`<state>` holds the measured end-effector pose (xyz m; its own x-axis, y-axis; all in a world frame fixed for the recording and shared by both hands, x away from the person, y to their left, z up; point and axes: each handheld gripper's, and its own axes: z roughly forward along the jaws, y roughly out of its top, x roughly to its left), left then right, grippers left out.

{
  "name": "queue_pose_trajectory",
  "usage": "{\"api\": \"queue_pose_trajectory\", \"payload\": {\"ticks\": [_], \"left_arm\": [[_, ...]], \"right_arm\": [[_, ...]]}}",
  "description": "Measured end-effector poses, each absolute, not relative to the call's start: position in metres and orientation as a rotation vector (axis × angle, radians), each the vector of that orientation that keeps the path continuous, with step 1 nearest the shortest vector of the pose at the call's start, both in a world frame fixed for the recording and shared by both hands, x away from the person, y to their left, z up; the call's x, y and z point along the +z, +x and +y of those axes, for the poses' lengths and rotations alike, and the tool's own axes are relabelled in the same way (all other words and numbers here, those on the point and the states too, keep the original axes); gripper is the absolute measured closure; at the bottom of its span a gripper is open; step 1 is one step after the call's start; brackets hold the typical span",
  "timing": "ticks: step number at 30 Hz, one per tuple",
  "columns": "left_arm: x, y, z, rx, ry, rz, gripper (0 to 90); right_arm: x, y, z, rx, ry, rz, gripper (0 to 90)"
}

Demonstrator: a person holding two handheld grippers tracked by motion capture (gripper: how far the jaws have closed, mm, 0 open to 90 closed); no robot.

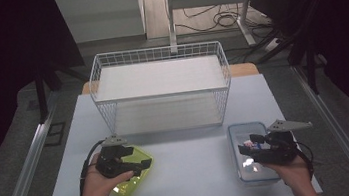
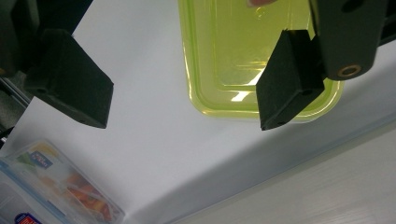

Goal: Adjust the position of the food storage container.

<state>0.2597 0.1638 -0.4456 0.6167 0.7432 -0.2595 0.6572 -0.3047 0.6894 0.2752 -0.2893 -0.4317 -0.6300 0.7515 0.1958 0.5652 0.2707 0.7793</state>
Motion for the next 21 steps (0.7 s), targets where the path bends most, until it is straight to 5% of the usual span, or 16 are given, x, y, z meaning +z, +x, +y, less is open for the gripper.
{"api": "queue_pose_trajectory", "payload": {"ticks": [13,21], "left_arm": [[-0.444,0.257,0.176,0.141,2.013,1.106,18.3],[-0.444,0.259,0.175,0.153,2.034,1.096,17.0]], "right_arm": [[-0.429,0.272,-0.304,1.190,1.276,2.309,36.8],[-0.428,0.260,-0.354,1.110,1.414,2.211,41.1]]}}
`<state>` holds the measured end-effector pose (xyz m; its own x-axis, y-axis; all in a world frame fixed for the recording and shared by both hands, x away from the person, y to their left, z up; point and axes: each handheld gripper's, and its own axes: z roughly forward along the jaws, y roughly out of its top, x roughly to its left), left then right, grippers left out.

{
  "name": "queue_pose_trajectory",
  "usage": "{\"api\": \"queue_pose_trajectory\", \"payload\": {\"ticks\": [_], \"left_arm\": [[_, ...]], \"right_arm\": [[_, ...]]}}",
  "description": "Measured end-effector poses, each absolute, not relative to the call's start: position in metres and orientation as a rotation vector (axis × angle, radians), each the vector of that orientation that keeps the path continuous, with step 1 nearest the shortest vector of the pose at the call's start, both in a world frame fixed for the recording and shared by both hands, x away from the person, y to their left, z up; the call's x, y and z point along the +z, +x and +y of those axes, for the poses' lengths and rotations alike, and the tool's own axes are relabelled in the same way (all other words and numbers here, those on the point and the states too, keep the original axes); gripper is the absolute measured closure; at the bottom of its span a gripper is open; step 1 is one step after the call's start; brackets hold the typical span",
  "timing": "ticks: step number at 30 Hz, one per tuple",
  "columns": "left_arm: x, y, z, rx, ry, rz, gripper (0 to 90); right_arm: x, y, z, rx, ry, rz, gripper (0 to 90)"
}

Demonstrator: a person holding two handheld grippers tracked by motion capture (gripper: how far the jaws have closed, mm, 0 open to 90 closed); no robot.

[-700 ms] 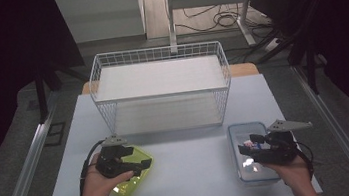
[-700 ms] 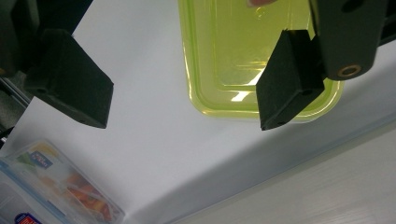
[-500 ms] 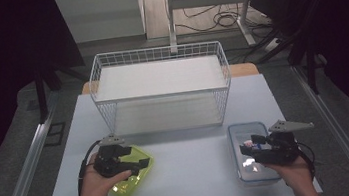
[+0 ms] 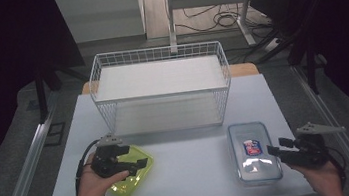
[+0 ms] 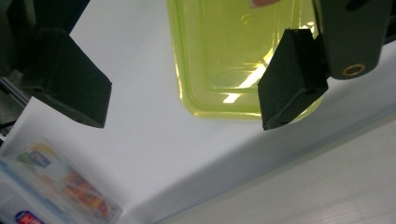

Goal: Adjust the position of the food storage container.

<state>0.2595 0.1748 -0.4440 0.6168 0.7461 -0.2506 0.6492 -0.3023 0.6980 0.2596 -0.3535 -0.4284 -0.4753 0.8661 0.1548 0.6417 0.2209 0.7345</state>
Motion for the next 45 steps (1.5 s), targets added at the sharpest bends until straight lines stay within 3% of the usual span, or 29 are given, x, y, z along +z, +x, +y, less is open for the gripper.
{"api": "queue_pose_trajectory", "payload": {"ticks": [6,12,13,14,15,19,34,45], "left_arm": [[-0.445,0.261,0.180,0.188,2.036,1.128,17.0],[-0.446,0.263,0.183,0.188,2.026,1.141,17.0],[-0.447,0.263,0.183,0.183,2.023,1.144,16.6],[-0.447,0.263,0.183,0.183,2.023,1.144,16.3],[-0.447,0.264,0.183,0.170,2.013,1.145,16.2],[-0.447,0.264,0.181,0.174,2.025,1.141,16.3],[-0.449,0.268,0.178,0.173,2.042,1.137,16.3],[-0.452,0.269,0.176,0.167,2.051,1.137,16.3]], "right_arm": [[-0.433,0.262,-0.372,1.085,1.477,2.198,42.6],[-0.441,0.262,-0.379,1.014,1.517,2.250,56.5],[-0.442,0.260,-0.381,0.986,1.533,2.271,68.3],[-0.442,0.260,-0.381,0.986,1.533,2.271,68.3],[-0.444,0.259,-0.383,0.952,1.546,2.282,79.1],[-0.452,0.255,-0.383,0.864,1.544,2.357,89.0],[-0.468,0.240,-0.354,0.700,1.427,2.558,89.3],[-0.470,0.230,-0.308,0.708,1.245,2.712,89.3]]}}
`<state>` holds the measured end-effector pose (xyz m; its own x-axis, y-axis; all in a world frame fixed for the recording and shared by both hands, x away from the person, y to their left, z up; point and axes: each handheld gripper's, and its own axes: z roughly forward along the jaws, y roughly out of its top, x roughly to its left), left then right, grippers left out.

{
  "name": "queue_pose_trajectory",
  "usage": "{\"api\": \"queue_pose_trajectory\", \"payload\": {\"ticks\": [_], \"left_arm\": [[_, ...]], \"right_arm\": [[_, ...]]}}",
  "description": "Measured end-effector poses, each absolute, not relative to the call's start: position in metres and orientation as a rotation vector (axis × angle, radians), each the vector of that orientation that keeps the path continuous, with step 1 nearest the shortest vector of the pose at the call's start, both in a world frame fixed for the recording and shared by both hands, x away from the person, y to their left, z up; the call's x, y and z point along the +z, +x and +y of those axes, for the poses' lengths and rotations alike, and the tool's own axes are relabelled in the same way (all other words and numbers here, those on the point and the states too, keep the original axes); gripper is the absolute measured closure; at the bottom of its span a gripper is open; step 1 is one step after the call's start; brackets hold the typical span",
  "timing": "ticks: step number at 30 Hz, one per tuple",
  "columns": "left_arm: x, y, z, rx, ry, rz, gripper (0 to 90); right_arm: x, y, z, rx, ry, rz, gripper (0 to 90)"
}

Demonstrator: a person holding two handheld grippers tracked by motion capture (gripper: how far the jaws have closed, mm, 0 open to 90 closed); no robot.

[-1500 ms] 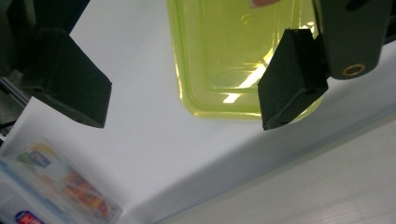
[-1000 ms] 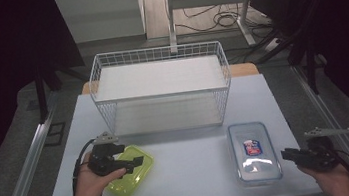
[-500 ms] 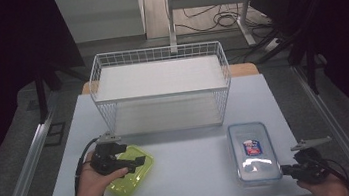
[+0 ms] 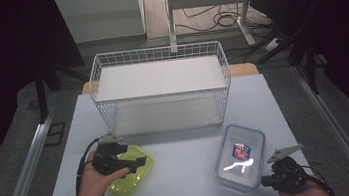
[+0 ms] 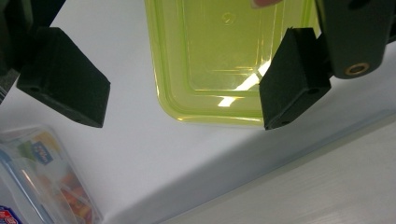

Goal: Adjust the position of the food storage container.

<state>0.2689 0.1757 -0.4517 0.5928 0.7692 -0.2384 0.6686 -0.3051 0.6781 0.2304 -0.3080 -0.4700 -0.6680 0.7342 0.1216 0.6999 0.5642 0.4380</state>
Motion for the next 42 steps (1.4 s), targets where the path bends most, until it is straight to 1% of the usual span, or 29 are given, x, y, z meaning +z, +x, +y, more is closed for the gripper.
{"api": "queue_pose_trajectory", "payload": {"ticks": [4,12,17,30,33,37,39,40,41,42], "left_arm": [[-0.453,0.269,0.175,0.161,2.056,1.137,16.3],[-0.455,0.270,0.174,0.161,2.065,1.137,16.2],[-0.455,0.270,0.174,0.159,2.067,1.133,16.3],[-0.456,0.271,0.174,0.157,2.067,1.135,16.3],[-0.457,0.271,0.174,0.153,2.069,1.136,16.3],[-0.456,0.271,0.175,0.153,2.067,1.138,16.3],[-0.456,0.271,0.174,0.150,2.066,1.135,16.3],[-0.456,0.271,0.174,0.150,2.066,1.135,16.3],[-0.456,0.271,0.173,0.151,2.063,1.133,16.3],[-0.455,0.270,0.173,0.150,2.063,1.131,16.3]], "right_arm": [[-0.472,0.229,-0.296,0.710,1.207,2.736,89.3],[-0.479,0.226,-0.257,0.719,1.097,2.764,89.3],[-0.479,0.224,-0.244,0.741,1.058,2.752,89.3],[-0.488,0.229,-0.192,0.788,0.929,2.746,89.3],[-0.487,0.226,-0.189,0.801,0.910,2.745,89.3],[-0.478,0.220,-0.197,0.837,0.904,2.732,89.3],[-0.461,0.216,-0.212,0.922,0.937,2.678,89.2],[-0.461,0.216,-0.212,0.922,0.937,2.678,89.2],[-0.447,0.221,-0.223,0.948,0.961,2.606,89.2],[-0.442,0.225,-0.226,0.958,0.970,2.584,89.2]]}}
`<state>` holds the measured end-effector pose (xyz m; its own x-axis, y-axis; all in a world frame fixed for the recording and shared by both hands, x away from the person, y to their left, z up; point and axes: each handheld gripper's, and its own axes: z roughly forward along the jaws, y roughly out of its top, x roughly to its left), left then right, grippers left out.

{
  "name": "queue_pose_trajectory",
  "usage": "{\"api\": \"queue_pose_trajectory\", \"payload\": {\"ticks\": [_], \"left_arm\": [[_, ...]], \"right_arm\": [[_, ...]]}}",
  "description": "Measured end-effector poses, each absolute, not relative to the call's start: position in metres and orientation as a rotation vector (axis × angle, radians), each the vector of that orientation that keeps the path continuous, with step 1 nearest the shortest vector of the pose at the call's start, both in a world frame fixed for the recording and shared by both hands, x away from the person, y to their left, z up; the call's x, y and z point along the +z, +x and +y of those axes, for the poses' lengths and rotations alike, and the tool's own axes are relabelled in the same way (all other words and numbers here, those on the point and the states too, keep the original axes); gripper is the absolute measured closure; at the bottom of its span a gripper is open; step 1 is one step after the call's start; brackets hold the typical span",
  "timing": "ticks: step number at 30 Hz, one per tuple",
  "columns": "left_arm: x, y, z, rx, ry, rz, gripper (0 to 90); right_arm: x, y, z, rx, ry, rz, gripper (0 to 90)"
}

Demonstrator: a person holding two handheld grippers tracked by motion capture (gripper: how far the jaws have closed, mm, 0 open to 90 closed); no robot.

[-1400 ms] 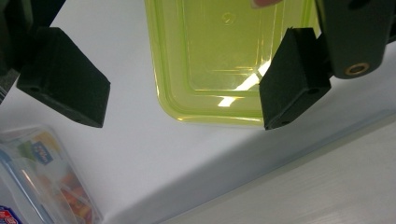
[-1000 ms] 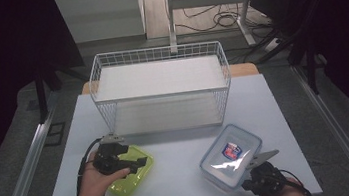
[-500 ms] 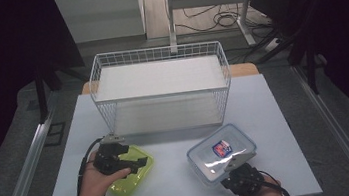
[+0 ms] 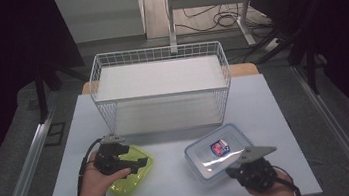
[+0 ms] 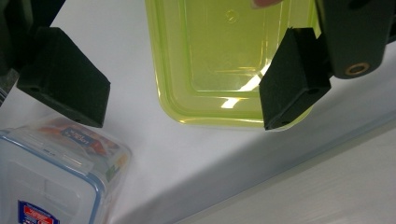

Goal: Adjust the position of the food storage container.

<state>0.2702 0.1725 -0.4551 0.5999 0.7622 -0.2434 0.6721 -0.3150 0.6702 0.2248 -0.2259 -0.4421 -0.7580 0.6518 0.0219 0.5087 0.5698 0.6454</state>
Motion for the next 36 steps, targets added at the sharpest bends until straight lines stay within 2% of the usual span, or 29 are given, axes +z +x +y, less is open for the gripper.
{"api": "queue_pose_trajectory", "payload": {"ticks": [3,4,6,8,9,12,15,24,36], "left_arm": [[-0.454,0.269,0.172,0.153,2.061,1.130,16.3],[-0.454,0.269,0.172,0.153,2.061,1.127,16.3],[-0.453,0.269,0.172,0.151,2.061,1.121,16.3],[-0.453,0.269,0.172,0.150,2.059,1.121,16.3],[-0.453,0.269,0.172,0.151,2.057,1.125,16.3],[-0.454,0.269,0.172,0.150,2.059,1.125,16.3],[-0.454,0.269,0.172,0.148,2.061,1.121,16.3],[-0.454,0.268,0.168,0.145,2.065,1.106,16.3],[-0.451,0.264,0.163,0.148,2.068,1.088,16.4]], "right_arm": [[-0.432,0.238,-0.231,0.976,0.986,2.542,89.2],[-0.424,0.260,-0.232,0.963,1.012,2.501,89.3],[-0.421,0.281,-0.230,0.951,1.030,2.473,89.2],[-0.420,0.290,-0.229,0.957,1.042,2.463,89.2],[-0.419,0.319,-0.221,0.935,1.055,2.451,89.3],[-0.420,0.335,-0.214,0.906,1.054,2.450,89.3],[-0.434,0.369,-0.198,0.774,1.023,2.444,89.3],[-0.454,0.389,-0.198,0.653,0.991,2.487,89.5],[-0.453,0.379,-0.222,0.684,1.055,2.477,89.6]]}}
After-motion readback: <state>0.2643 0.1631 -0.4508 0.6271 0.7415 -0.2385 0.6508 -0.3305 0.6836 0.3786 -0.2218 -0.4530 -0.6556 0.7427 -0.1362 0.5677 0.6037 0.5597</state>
